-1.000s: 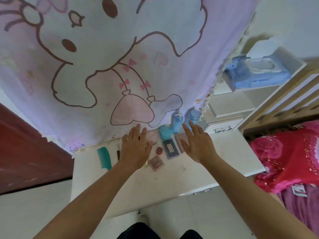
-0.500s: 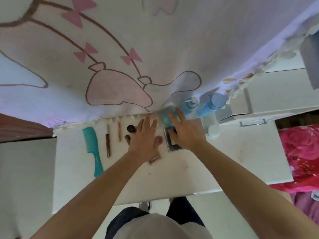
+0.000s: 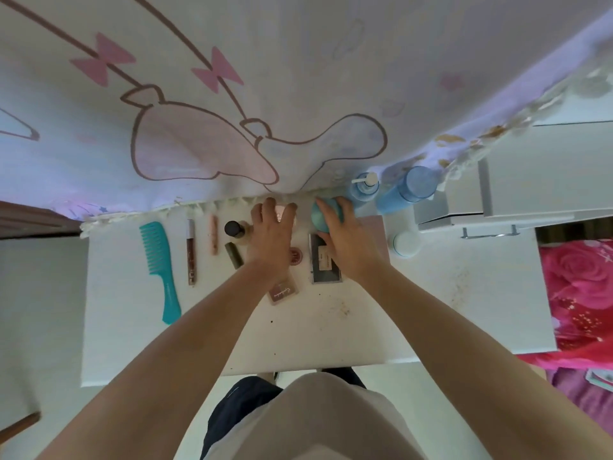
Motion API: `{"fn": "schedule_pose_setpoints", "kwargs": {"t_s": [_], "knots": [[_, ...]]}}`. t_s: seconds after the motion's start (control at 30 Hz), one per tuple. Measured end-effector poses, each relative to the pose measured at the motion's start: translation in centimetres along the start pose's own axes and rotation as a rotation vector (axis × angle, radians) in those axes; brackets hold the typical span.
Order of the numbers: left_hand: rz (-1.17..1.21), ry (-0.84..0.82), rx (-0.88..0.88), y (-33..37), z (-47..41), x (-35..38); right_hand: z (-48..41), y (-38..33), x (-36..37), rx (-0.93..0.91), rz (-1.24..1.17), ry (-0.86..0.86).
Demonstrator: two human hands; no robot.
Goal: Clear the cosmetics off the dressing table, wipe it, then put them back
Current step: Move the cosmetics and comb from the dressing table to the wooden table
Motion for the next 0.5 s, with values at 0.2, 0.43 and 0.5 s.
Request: {"fn": "schedule_pose_setpoints", "kwargs": {"t_s": [0.2, 0.43, 0.5], "knots": [[0.037, 0.143, 0.071, -0.7, 4.7, -3.8, 3.8, -1.0, -2.0, -0.025, 0.026, 0.037], [0.122, 0.444, -0.071, -4.7, 11.0, -10.0, 5.0, -6.0, -5.0, -0.183, 0.117, 0.17], [0.11, 0.524, -0.141, -6.9, 13.1, -11.1, 4.3, -8.2, -4.9, -0.222, 0.049, 0.121]]}}
Point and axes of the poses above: each hand's wrist, its own z-axis away from the middle knuckle, its own x-axis out of the palm, y = z × x, the point moved 4 cm from there along -z, towards the middle knuckle, and after that the axes turned 13 degrees about -z, right-handed, at the moved point
